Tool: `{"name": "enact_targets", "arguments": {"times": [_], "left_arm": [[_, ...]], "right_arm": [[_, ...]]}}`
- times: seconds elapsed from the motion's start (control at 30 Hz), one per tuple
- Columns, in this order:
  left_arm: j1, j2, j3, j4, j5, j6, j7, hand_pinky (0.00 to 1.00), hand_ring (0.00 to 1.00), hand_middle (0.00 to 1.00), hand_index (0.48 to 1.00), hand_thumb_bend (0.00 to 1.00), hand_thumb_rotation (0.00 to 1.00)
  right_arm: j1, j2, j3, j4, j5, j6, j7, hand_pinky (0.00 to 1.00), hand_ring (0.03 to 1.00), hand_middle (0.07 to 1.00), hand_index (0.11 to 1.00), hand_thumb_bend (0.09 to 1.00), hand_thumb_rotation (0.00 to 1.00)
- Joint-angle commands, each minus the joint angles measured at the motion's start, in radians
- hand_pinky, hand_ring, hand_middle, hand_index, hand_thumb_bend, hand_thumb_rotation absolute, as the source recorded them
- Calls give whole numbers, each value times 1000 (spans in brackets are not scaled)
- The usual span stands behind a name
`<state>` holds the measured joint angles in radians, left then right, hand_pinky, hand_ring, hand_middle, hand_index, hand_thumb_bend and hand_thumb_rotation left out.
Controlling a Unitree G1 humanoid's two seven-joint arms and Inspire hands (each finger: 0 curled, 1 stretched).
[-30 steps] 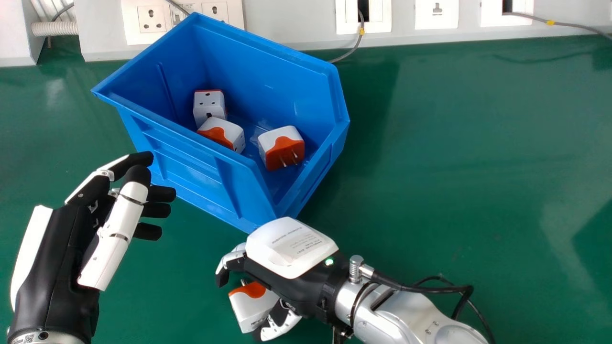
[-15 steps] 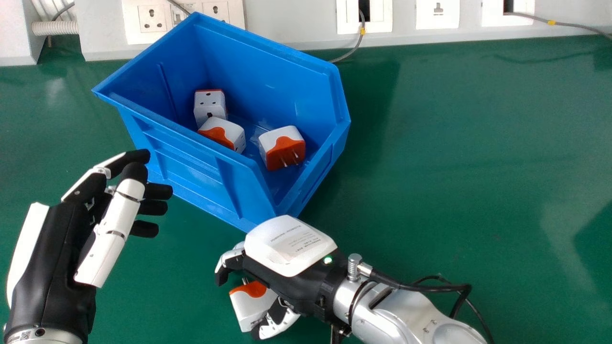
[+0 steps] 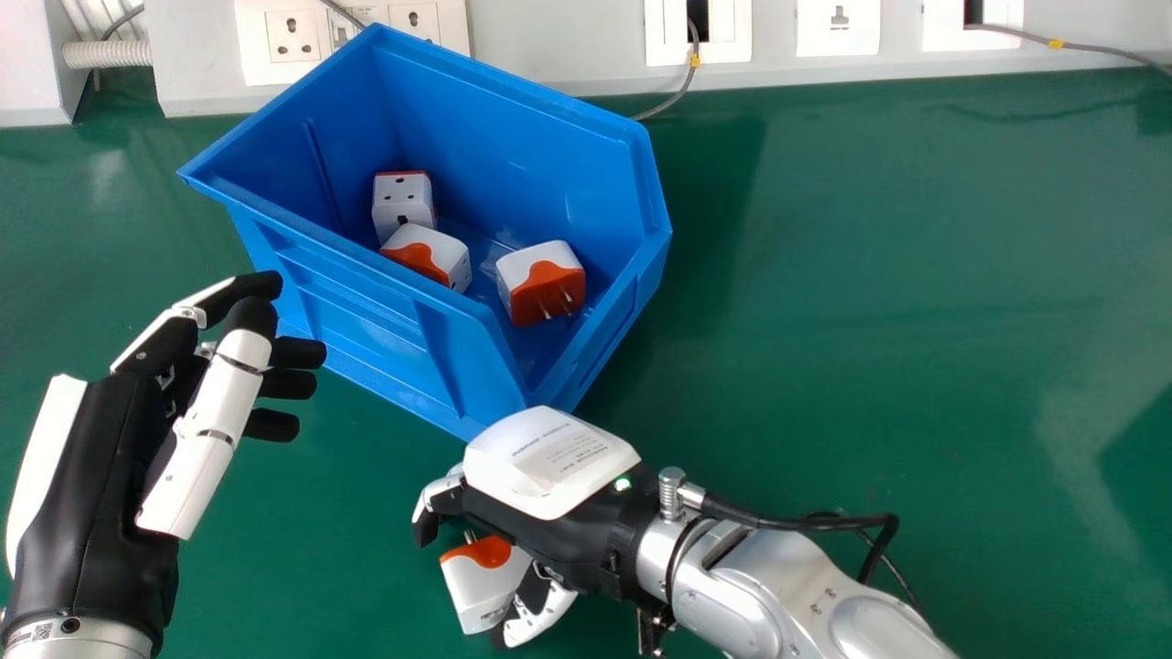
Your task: Pick all objects and put in blue box
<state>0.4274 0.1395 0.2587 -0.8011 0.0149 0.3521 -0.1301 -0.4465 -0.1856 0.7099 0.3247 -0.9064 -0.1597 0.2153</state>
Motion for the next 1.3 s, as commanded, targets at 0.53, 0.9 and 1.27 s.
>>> {"name": "enact_targets", "arguments": {"times": [0.53, 0.9, 1.27], "left_arm": [[-12, 15, 9, -17, -8, 6, -1, 566, 639, 650, 795, 471, 807], [-13, 22, 12, -12, -14, 5, -3, 566, 639, 651, 796, 469, 807], [-15, 28, 13, -17, -19, 12, -1, 567, 640, 653, 796, 466, 807]], "right_arm": [[-80, -12, 33, 11, -74, 70, 32, 248, 316, 565, 564, 496, 0], [-91, -17, 28, 27, -88, 39, -58, 174, 227, 507, 524, 509, 0], [-83, -11, 6, 11, -56, 24, -83, 222, 275, 468, 532, 510, 0]]}}
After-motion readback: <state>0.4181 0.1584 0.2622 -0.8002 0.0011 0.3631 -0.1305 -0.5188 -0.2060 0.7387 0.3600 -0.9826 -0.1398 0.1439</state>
